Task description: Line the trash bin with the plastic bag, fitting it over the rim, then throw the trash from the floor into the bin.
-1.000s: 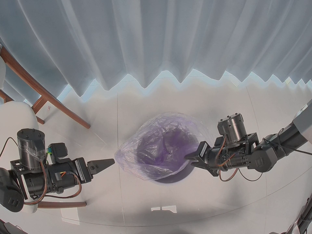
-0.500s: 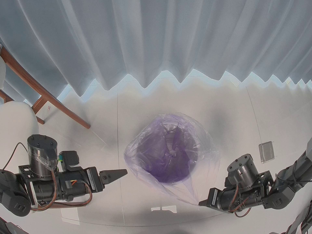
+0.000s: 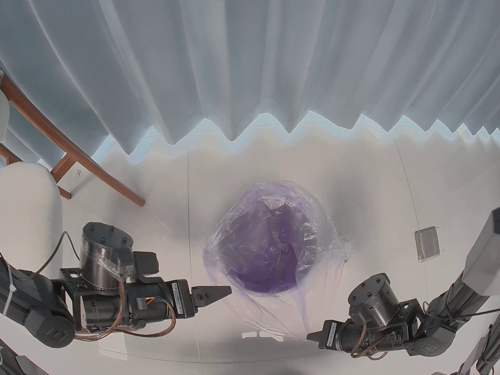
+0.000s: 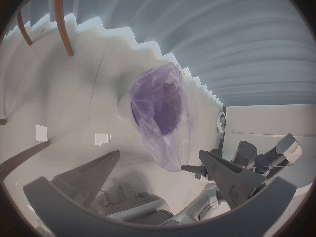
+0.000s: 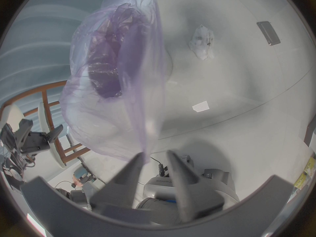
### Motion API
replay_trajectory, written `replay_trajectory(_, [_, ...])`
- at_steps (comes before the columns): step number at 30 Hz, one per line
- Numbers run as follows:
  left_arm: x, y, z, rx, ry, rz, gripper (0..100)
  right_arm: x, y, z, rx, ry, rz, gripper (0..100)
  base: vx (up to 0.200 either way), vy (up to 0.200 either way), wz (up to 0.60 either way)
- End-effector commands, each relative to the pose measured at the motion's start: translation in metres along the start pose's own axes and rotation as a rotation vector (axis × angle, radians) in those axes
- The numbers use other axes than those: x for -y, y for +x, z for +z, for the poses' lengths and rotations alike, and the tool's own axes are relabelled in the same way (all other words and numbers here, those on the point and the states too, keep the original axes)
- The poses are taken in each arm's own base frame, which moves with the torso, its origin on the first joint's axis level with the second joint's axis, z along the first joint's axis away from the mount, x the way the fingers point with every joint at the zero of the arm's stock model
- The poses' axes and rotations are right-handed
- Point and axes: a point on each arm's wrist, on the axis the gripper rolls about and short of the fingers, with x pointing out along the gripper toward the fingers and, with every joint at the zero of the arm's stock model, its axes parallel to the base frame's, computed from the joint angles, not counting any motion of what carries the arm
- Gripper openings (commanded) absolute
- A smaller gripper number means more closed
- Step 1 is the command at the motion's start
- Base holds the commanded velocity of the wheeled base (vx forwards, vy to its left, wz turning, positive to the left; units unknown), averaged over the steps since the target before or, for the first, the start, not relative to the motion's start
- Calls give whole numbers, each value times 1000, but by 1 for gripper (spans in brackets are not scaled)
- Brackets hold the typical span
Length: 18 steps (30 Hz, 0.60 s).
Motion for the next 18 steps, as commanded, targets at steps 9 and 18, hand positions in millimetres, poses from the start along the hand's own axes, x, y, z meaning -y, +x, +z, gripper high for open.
replay_trajectory(9, [-10,69,12,-54,-28,85,100,2,-16,-8,49,-4,6,100,0,0,0])
replay_trajectory(18, [-25,97,39,78,-54,191,0,4,-22,0,102,22,32,100,0,0,0])
